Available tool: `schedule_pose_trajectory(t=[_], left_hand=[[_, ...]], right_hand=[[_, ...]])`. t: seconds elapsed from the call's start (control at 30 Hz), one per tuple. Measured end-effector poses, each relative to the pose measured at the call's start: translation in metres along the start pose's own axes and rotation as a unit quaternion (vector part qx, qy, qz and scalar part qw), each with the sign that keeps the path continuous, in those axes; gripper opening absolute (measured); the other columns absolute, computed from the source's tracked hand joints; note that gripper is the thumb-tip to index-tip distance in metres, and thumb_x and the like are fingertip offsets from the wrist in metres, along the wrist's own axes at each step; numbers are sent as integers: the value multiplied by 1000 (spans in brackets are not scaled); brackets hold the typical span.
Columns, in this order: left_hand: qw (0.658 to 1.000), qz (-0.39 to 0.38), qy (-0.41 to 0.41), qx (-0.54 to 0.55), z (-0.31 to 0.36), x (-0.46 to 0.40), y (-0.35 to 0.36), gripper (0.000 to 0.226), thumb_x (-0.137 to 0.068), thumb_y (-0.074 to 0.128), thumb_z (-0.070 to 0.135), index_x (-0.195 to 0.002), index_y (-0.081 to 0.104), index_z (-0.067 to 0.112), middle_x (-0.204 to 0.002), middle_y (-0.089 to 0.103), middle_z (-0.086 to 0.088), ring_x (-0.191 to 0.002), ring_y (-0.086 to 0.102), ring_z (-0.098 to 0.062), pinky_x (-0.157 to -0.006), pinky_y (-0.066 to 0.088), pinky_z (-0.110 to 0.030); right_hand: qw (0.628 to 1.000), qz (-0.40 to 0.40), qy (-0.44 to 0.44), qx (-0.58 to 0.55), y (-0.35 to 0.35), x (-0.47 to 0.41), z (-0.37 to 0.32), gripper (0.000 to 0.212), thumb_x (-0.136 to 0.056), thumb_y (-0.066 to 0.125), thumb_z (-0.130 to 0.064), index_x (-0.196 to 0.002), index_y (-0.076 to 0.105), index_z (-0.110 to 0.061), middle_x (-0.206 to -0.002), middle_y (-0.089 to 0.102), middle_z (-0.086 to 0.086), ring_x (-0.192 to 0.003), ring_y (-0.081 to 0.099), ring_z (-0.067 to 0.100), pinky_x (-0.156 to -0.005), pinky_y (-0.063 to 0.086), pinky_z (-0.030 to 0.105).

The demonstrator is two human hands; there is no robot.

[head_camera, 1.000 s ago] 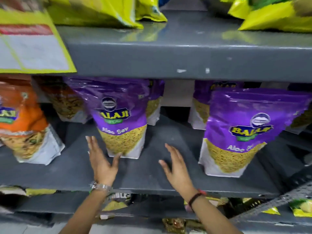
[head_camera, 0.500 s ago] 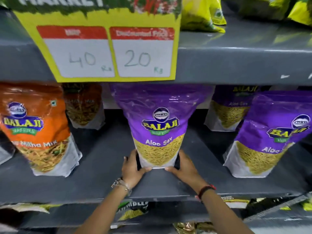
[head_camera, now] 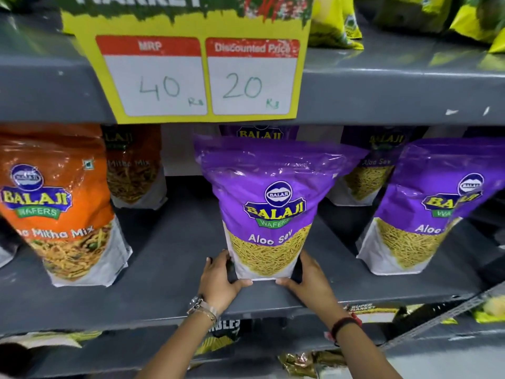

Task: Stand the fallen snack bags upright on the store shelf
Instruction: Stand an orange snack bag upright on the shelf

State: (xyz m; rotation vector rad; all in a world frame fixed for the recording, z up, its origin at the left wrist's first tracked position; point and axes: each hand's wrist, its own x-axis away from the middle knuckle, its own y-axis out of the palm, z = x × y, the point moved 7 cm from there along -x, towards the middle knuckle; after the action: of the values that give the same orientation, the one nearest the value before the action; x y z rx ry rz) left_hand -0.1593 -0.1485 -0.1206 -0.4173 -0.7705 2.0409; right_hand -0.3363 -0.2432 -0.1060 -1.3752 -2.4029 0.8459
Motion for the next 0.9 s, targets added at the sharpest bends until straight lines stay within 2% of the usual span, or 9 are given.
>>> schedule_pose_trajectory(t=[0.17,0.37,0.47,0.5,0.57,0.67,0.7,0.8,0.9], left_hand=[[1000,-2,12,-11,5,5,-3,67,-63,77,29,-117,43,7,-118,60,-11,-114,41,-33,-88,40,-38],[1000,10,23,6,10,13,-7,78,-68,74,27,-131,31,11,-136,48,-9,-126,39,-33,-109,28,-42],[996,55,52,48,14,27,-21,90,-69,59,59,-137,22,13,-145,30,-1,-136,24,-20,-113,17,-37],[993,85,70,34,14,32,-29,95,-67,45,73,-137,22,14,-144,25,2,-136,19,-15,-113,13,-36],[982,144,124,-6,9,39,-48,90,-72,27,76,-137,22,14,-143,21,5,-135,13,-8,-113,10,-34],[965,195,164,-57,-8,48,-81,66,-83,24,63,-135,18,22,-150,7,22,-137,4,0,-113,0,-20],[964,206,154,-70,-19,50,-97,64,-84,24,61,-135,18,23,-152,9,17,-138,3,1,-113,-2,-17],[959,231,125,-105,-56,54,-149,64,-86,28,56,-133,23,13,-143,31,-13,-139,10,-9,-112,14,-30],[951,201,176,-157,-78,53,-190,57,-86,32,53,-130,27,16,-146,28,-1,-129,28,-24,-104,28,-42]], right_hand=[[1000,-7,11,8,0,5,1,69,-66,76,-26,-125,42,-21,-123,59,6,-114,49,26,-89,41,34],[1000,0,1,-15,-3,11,-5,86,-64,78,-26,-135,29,-21,-130,46,-4,-121,39,14,-98,35,30],[990,120,-9,-70,-21,29,-17,96,-65,78,-31,-140,19,-18,-138,29,-10,-130,24,5,-107,25,27],[983,167,-29,-70,-27,37,-26,91,-68,75,-35,-139,21,-19,-140,28,-9,-131,22,1,-108,23,24],[968,217,-120,-40,-28,52,-54,73,-76,61,-46,-135,27,-21,-140,35,-7,-129,22,-9,-109,20,14],[951,180,-250,6,3,59,-97,47,-88,43,-42,-128,34,-18,-131,40,-2,-129,24,-9,-110,18,11],[950,154,-271,9,20,57,-110,44,-90,41,-39,-127,36,-16,-130,40,-1,-131,23,-7,-110,16,12],[957,72,-280,15,72,43,-146,46,-91,37,-37,-130,34,-12,-135,42,-1,-131,28,7,-111,12,10],[974,15,-227,-5,130,22,-170,58,-87,46,-39,-136,28,-14,-142,33,-4,-133,24,12,-108,7,4]])
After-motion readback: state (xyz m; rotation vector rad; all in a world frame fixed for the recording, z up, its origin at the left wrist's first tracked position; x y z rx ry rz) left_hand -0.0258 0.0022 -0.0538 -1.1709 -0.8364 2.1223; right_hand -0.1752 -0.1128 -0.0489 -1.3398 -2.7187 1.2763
